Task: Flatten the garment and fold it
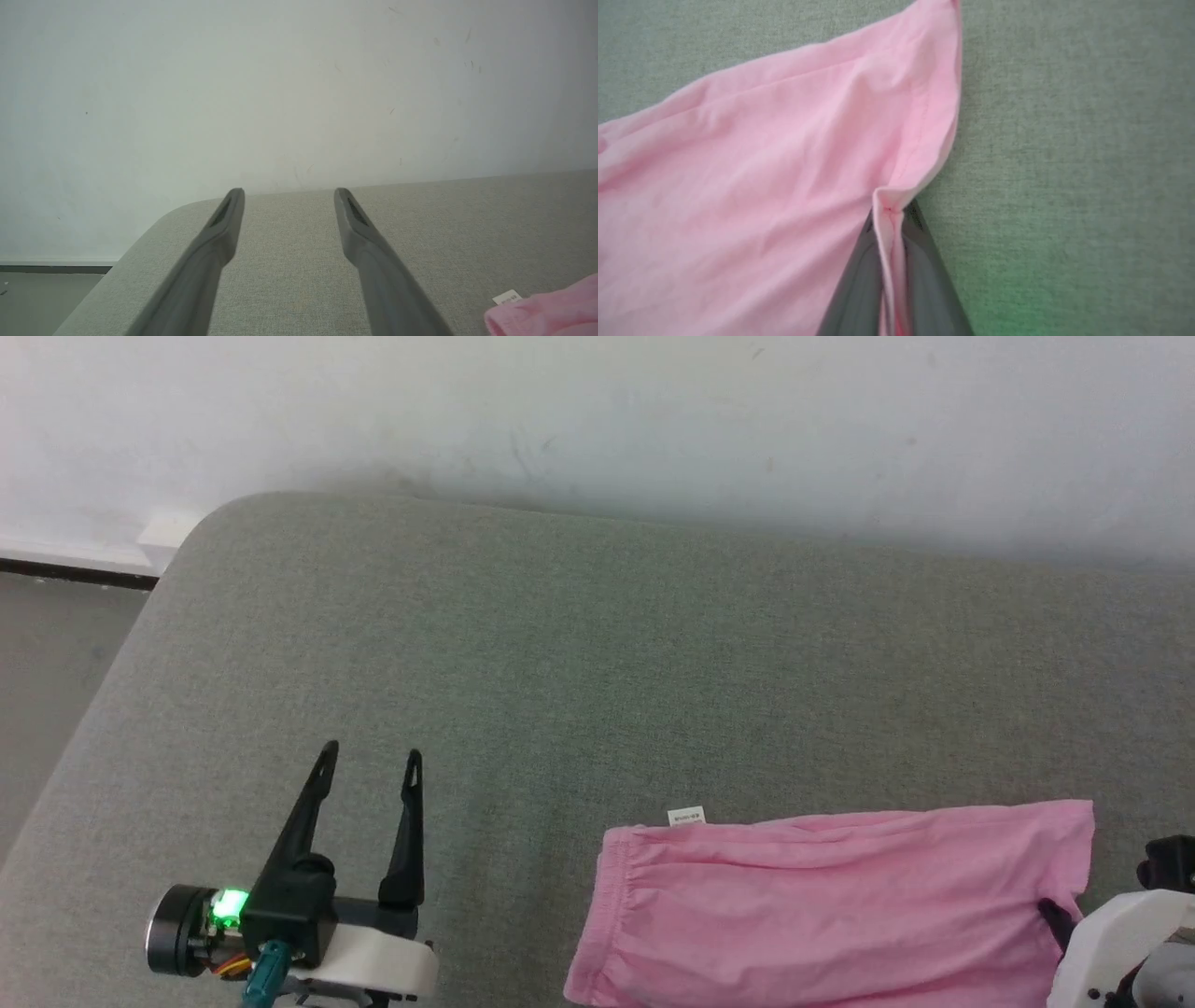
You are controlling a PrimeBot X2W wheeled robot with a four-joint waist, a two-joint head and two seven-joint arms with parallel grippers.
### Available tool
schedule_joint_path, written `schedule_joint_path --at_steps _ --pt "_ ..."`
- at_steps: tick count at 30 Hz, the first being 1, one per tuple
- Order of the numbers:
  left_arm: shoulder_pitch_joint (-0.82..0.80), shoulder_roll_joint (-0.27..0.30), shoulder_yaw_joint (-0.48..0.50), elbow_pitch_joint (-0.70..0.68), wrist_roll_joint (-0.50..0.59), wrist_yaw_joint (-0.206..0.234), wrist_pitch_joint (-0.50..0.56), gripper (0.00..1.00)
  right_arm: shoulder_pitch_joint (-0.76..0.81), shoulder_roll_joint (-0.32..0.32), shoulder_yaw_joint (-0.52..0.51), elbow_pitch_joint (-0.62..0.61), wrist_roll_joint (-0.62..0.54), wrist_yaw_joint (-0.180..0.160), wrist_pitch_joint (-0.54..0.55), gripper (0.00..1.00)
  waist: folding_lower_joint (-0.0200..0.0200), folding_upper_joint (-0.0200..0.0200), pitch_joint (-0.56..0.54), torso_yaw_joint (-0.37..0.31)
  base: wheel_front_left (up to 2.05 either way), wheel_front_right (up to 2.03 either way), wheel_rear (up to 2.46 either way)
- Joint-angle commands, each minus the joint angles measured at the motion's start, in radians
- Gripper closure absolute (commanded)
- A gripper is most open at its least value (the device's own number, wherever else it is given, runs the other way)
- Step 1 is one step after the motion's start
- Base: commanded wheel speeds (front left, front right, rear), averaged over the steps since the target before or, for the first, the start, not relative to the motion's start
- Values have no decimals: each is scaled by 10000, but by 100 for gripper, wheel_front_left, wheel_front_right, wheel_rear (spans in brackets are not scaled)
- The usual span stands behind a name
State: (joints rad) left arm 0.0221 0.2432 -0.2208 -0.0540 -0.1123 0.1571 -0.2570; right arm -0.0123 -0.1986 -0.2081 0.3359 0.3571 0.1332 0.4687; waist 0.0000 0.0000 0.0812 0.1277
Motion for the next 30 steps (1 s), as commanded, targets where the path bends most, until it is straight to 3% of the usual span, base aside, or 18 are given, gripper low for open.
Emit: schedule_joint_path --at_steps 1,8,13,20,30 --pt "147 -60 71 43 83 -117 -47 0 10 -53 -120 279 -88 -25 -88 100 0 0 -77 -97 0 0 0" --pt "186 -251 180 150 149 -369 -47 0 -455 -872 -1793 579 -1105 -25 -842 100 0 0 -206 -256 0 0 0" --pt "305 -385 260 261 173 -497 -47 0 -482 -844 -2108 542 -1246 -25 -764 100 0 0 -360 -297 0 0 0" --pt "536 -518 424 305 197 -627 -47 0 95 -560 -1495 -980 -775 -25 -241 100 0 0 -667 -316 0 0 0" --pt "741 -738 537 253 278 -798 -47 0 1094 473 270 -4085 270 -25 1171 100 0 0 -854 -150 0 0 0"
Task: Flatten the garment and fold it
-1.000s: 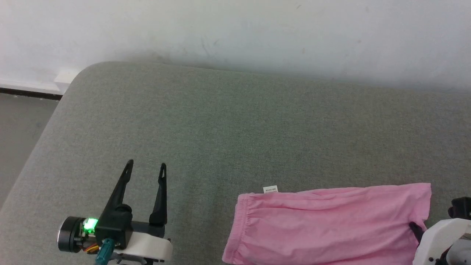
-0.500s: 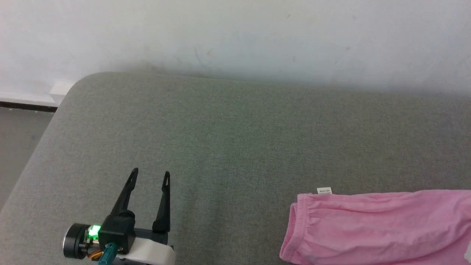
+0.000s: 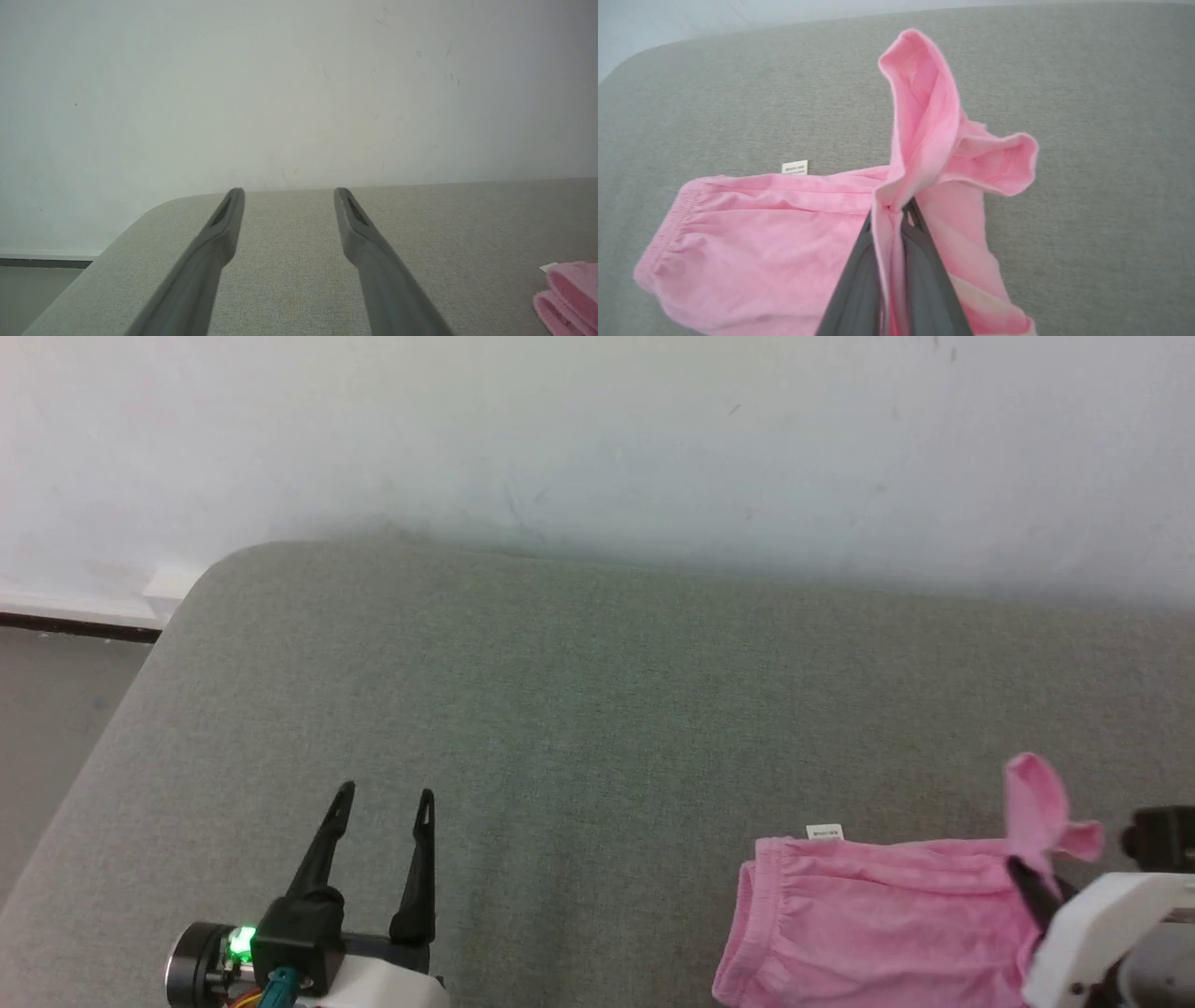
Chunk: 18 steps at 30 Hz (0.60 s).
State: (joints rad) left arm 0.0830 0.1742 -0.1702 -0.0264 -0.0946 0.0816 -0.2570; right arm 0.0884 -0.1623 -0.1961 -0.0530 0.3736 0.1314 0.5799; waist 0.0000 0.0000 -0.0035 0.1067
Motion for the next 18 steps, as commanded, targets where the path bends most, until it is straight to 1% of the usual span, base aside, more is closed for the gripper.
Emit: schedule_joint_path --at_steps 1,4,5,8,10,13,18 --pt "133 -68 39 -28 111 -59 -47 0 131 209 372 -438 176 -7 158 100 0 0 -6 90 0 0 0" --pt "148 -123 85 -52 131 -95 -47 0 199 486 1099 -1004 329 -7 425 100 0 0 7 194 0 0 0" --pt "148 -123 85 -52 131 -95 -47 0 199 486 1099 -1004 329 -7 425 100 0 0 7 194 0 0 0" --pt "164 -155 120 -27 155 -151 -47 0 143 778 1752 -1253 517 -7 526 100 0 0 21 307 0 0 0" --pt "165 -182 144 0 169 -177 -47 0 78 948 2093 -1205 670 -7 533 100 0 0 27 385 0 0 0" --pt "129 -225 142 37 196 -244 -47 0 -39 1060 2553 -833 638 -7 354 100 0 0 54 524 0 0 0" --pt "38 -290 166 98 236 -317 -47 0 -365 1112 3045 398 637 -7 -336 100 0 0 152 701 0 0 0"
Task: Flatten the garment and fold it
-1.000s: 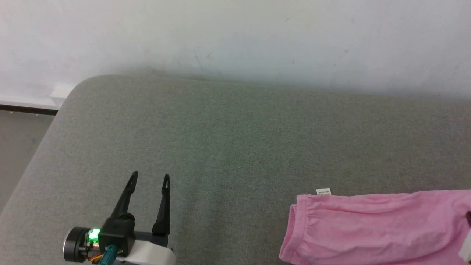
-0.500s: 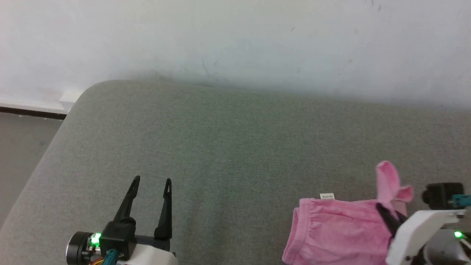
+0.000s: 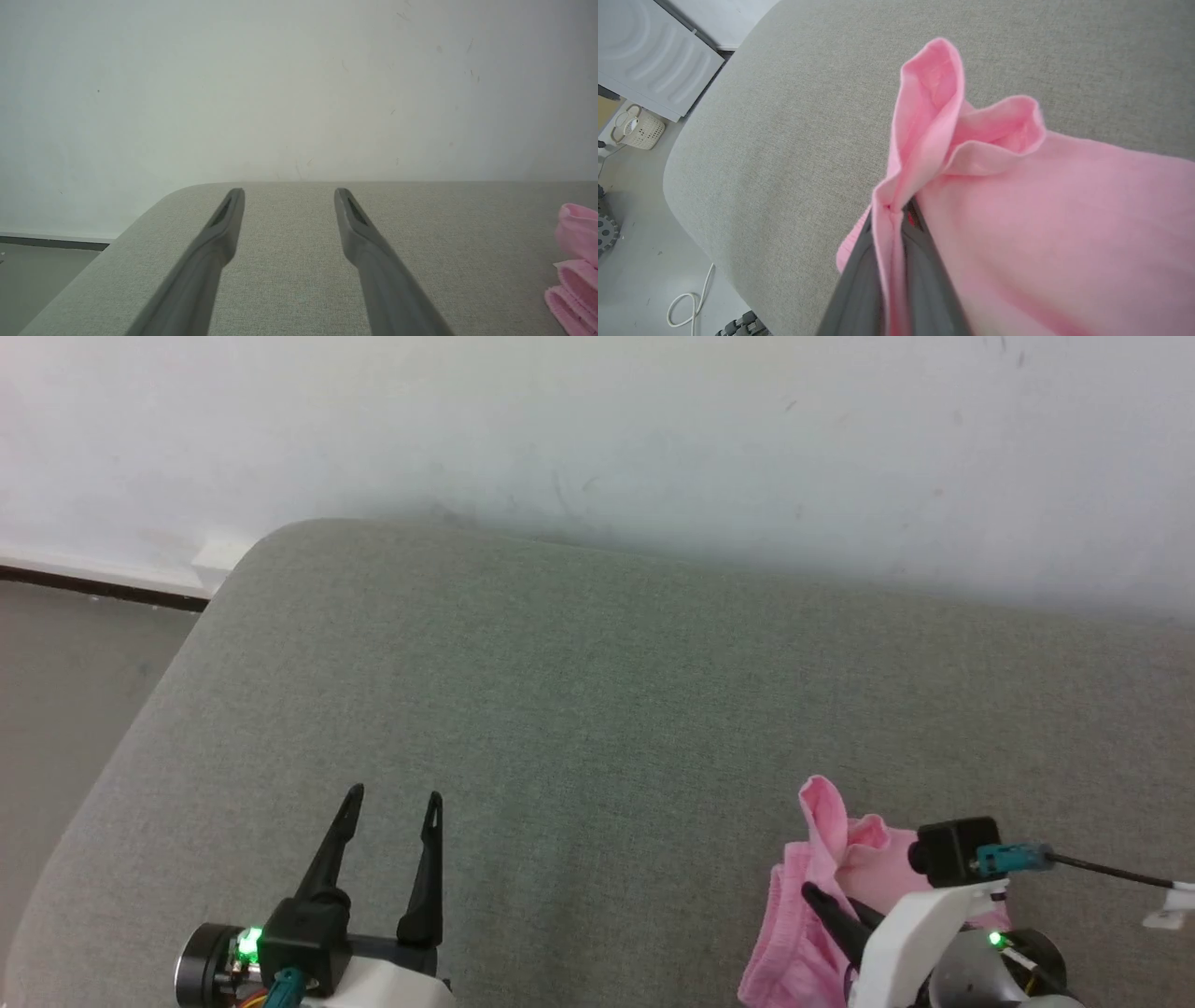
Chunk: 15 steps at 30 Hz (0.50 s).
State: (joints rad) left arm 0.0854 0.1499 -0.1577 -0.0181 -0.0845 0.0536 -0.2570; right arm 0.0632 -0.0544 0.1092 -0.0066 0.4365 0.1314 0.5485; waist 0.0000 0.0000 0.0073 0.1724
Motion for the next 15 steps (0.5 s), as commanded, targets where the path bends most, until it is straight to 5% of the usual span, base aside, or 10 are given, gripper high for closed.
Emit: schedule_joint_path --at_steps 1,3,4,5,11,15 --pt "-9 -62 42 27 141 -52 -47 0 -207 35 137 197 -20 -7 -185 100 0 0 70 78 0 0 0" --pt "-44 -92 45 54 151 -81 -47 0 -385 37 424 719 -71 -7 -494 100 0 0 111 132 0 0 0" --pt "-51 -104 46 72 154 -98 -47 0 -507 38 637 904 -188 -7 -681 71 0 0 128 155 0 0 0" --pt "-56 -112 50 91 158 -114 -47 0 -613 38 848 1063 -252 -7 -863 0 0 0 147 170 0 0 0" --pt "-43 -158 133 196 173 -156 -47 0 -1178 26 2409 1248 -141 -7 -1437 0 0 0 128 132 0 0 0" --pt "-55 -171 193 265 182 -194 -47 0 -1692 -566 2728 961 -437 -7 -2068 0 0 0 6 -18 0 0 0"
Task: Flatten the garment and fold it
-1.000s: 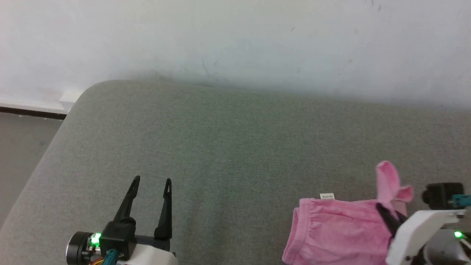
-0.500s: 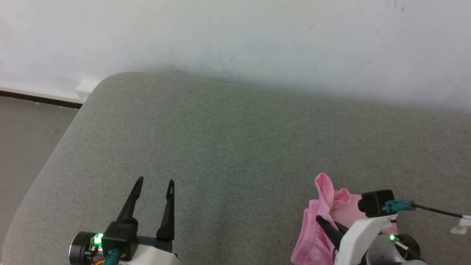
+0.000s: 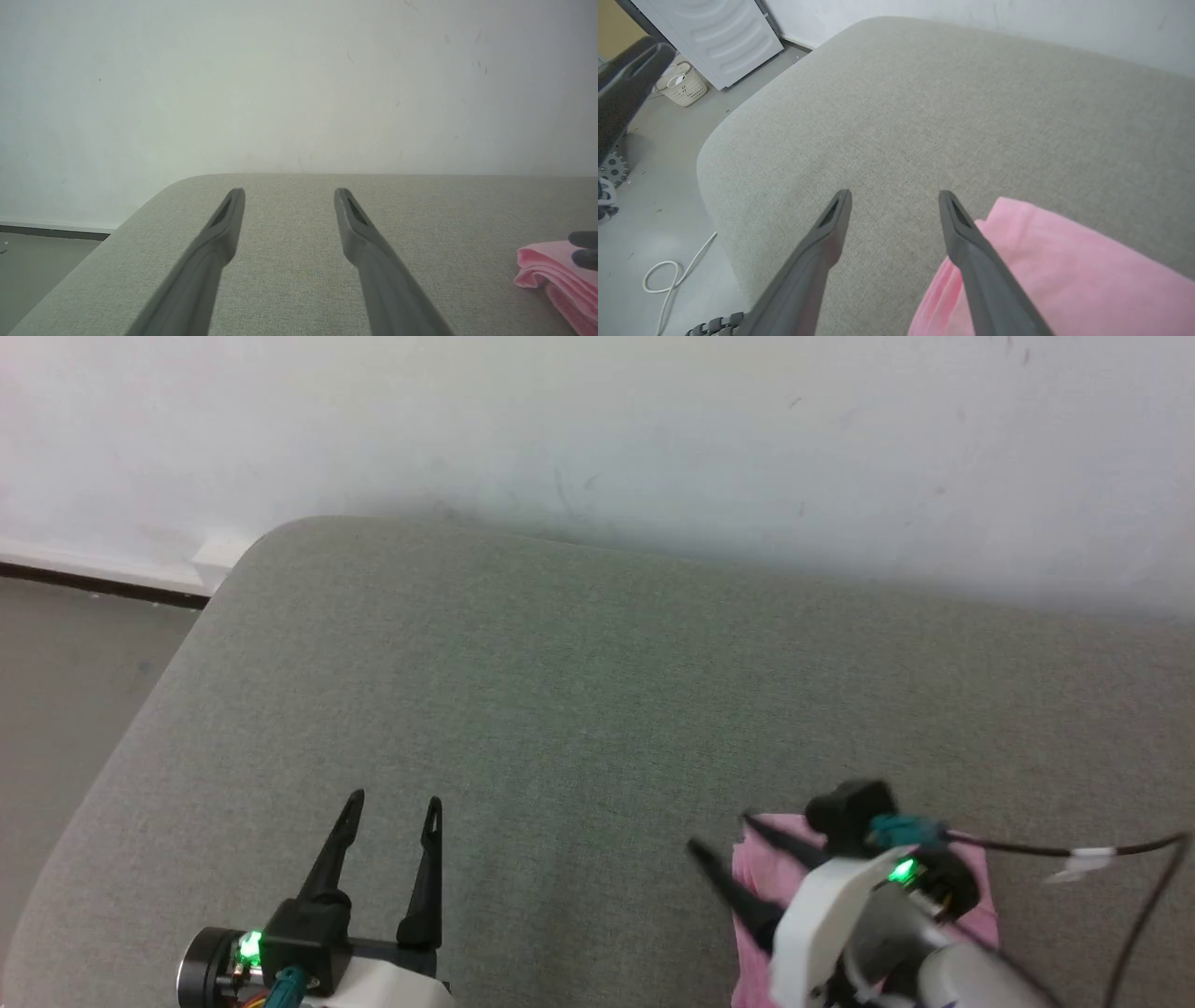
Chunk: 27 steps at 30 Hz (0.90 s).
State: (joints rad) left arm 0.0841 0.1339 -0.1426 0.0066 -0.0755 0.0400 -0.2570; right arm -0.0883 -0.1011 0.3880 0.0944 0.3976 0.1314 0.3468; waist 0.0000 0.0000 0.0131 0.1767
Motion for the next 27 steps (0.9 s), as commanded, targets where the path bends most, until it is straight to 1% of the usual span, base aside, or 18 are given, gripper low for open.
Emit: schedule_joint_path --at_steps 1,4,7,10,13,16,19,21,25,27 --pt "-51 -12 59 22 94 -68 -47 0 -334 -295 -108 -136 -201 -7 -304 0 0 0 -85 -115 0 0 0" --pt "-57 -24 129 7 62 -104 -47 0 -770 -865 -511 -328 -658 -7 -1141 0 0 0 -154 -313 0 0 0" --pt "-60 -73 210 -30 -34 -171 -47 0 -1132 -1668 -1060 -370 -1676 -7 -2082 0 0 0 -185 -515 0 0 0" --pt "-61 -109 286 -53 -80 -228 -47 0 -1136 -2079 -1971 -294 -2321 -7 -2898 0 0 0 -183 -705 0 0 0" --pt "-37 -167 361 -89 -143 -284 -47 0 -893 -2235 -2933 -313 -2778 -7 -3620 0 0 0 -155 -875 0 0 0" --pt "-5 -229 424 -90 -234 -385 -47 0 -400 -2074 -3868 -485 -3098 -7 -4239 0 0 0 -132 -984 0 0 0" --pt "32 -289 472 -92 -285 -472 -47 0 225 -1631 -4694 -766 -3268 -7 -4777 0 0 0 -101 -1068 0 0 0" --pt "62 -348 488 -91 -336 -526 -47 0 639 -1222 -5190 -966 -3377 -7 -5072 0 0 0 -85 -1114 0 0 0" --pt "150 -406 516 -91 -345 -642 -47 0 1430 -360 -5747 -1410 -3568 -7 -5440 0 0 0 -77 -1172 0 0 0" --pt "190 -424 523 -92 -323 -694 -47 0 1761 -60 -5820 -1559 -3620 -7 -5564 0 0 0 -86 -1187 0 0 0"
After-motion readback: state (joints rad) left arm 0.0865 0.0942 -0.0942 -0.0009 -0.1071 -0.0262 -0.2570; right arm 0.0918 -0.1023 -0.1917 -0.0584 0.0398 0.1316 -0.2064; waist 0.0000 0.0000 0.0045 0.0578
